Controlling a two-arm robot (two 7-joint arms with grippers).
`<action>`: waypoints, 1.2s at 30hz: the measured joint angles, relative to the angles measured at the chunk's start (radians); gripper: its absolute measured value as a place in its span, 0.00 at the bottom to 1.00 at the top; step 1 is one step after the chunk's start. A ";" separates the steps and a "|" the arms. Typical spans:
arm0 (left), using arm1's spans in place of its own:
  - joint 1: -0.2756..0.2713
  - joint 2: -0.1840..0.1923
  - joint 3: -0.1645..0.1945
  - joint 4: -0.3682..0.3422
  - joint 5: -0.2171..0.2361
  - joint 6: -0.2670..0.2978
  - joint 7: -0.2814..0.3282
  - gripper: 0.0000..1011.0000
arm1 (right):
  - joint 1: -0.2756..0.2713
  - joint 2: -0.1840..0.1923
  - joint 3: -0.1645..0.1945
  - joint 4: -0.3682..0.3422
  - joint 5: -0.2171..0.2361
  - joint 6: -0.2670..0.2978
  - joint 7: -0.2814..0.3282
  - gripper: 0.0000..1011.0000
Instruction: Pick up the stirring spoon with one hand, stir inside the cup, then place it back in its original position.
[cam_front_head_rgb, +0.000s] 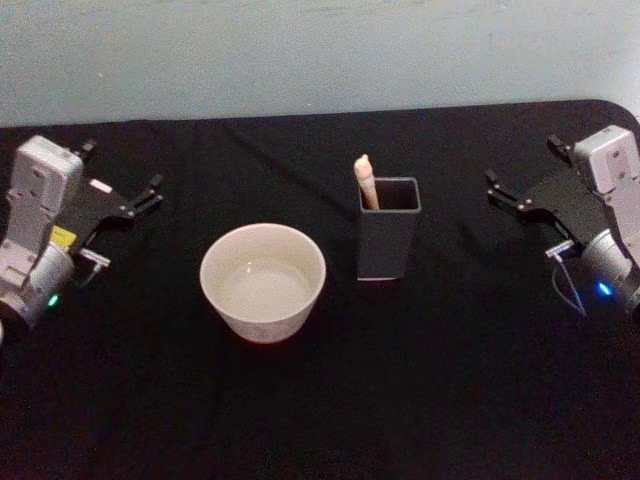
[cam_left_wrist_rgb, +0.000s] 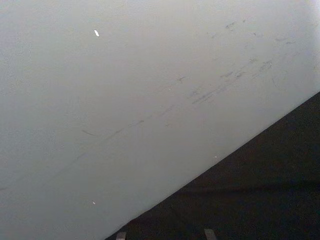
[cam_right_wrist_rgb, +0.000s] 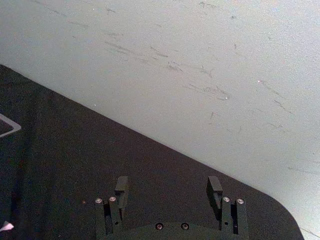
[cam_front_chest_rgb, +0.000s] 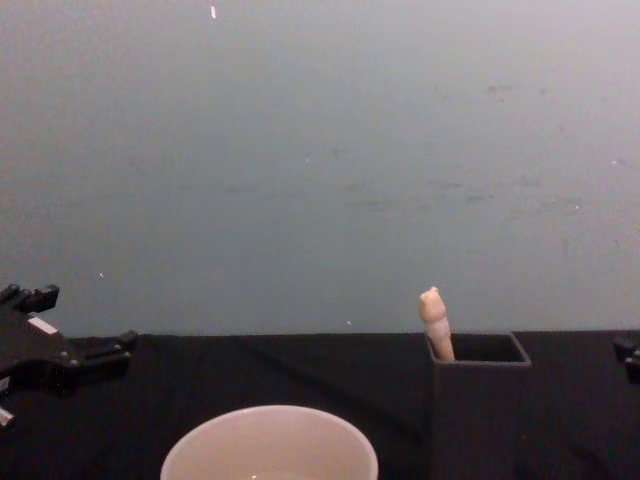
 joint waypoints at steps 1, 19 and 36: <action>0.000 0.000 0.000 0.000 0.000 0.000 0.000 0.99 | 0.000 0.000 0.000 0.000 0.000 0.000 0.000 0.99; 0.000 0.000 0.000 0.000 0.000 0.000 0.000 0.99 | 0.000 0.000 0.000 0.000 0.000 0.000 0.000 0.99; 0.000 0.000 0.000 0.000 0.000 0.000 0.000 0.99 | 0.000 0.000 0.000 0.000 0.000 0.000 0.000 0.99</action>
